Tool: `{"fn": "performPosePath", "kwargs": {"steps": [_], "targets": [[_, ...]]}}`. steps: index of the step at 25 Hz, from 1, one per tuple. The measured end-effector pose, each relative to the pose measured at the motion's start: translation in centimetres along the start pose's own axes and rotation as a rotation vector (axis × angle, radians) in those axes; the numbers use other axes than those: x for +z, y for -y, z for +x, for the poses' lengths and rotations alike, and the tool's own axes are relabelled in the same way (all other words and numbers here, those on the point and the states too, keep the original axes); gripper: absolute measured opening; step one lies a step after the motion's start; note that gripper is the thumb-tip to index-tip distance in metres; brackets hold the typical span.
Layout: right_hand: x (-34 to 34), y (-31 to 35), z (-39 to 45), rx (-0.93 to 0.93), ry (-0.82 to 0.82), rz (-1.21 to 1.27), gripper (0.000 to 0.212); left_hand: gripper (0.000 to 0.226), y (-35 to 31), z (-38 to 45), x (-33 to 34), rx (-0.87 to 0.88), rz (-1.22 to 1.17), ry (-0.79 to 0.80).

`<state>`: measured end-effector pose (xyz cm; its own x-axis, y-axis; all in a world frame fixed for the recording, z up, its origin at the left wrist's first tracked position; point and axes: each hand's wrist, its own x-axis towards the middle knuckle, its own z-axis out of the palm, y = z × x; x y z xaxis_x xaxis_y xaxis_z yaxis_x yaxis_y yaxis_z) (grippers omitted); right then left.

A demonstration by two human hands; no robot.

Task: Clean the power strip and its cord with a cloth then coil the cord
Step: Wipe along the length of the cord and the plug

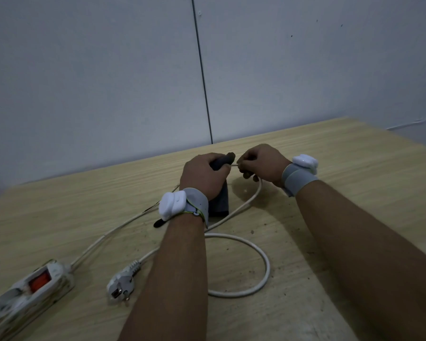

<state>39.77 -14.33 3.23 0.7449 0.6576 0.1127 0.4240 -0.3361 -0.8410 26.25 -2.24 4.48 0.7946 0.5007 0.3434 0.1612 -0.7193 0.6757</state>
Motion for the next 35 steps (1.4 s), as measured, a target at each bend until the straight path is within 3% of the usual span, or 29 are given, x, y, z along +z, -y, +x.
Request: {"fn": "performPosePath", "kwargs": {"steps": [3, 7, 12, 19, 22, 27, 35], "targets": [[0.3, 0.5, -0.4, 0.047, 0.003, 0.349, 0.011, 0.031, -0.7, 0.1, 1.0, 0.043, 0.039, -0.045], [-0.1, 1.2, -0.4, 0.054, 0.045, 0.529, 0.02, 0.03, -1.8, -0.6, 2.4, 0.031, 0.106, -0.155], [-1.1, 1.4, -0.5, 0.026, 0.079, 0.572, 0.033, 0.03, -1.6, -0.8, 2.3, -0.035, 0.172, -0.203], [-1.2, 1.2, -0.5, 0.012, 0.096, 0.578, 0.029, 0.033, 1.0, -0.2, 0.9, -0.158, 0.16, -0.315], [-1.1, 1.3, -0.4, -0.007, 0.101, 0.576, 0.027, 0.036, 0.6, -0.1, 0.9, -0.117, 0.103, -0.371], [-1.0, 1.9, -0.5, -0.032, 0.092, 0.531, 0.024, 0.029, -1.1, -0.5, 2.3, 0.012, 0.122, -0.299], [-1.4, 1.9, -0.6, -0.043, 0.152, 0.584, 0.024, 0.026, 3.0, 0.0, -1.2, -0.188, 0.135, -0.364]]}}
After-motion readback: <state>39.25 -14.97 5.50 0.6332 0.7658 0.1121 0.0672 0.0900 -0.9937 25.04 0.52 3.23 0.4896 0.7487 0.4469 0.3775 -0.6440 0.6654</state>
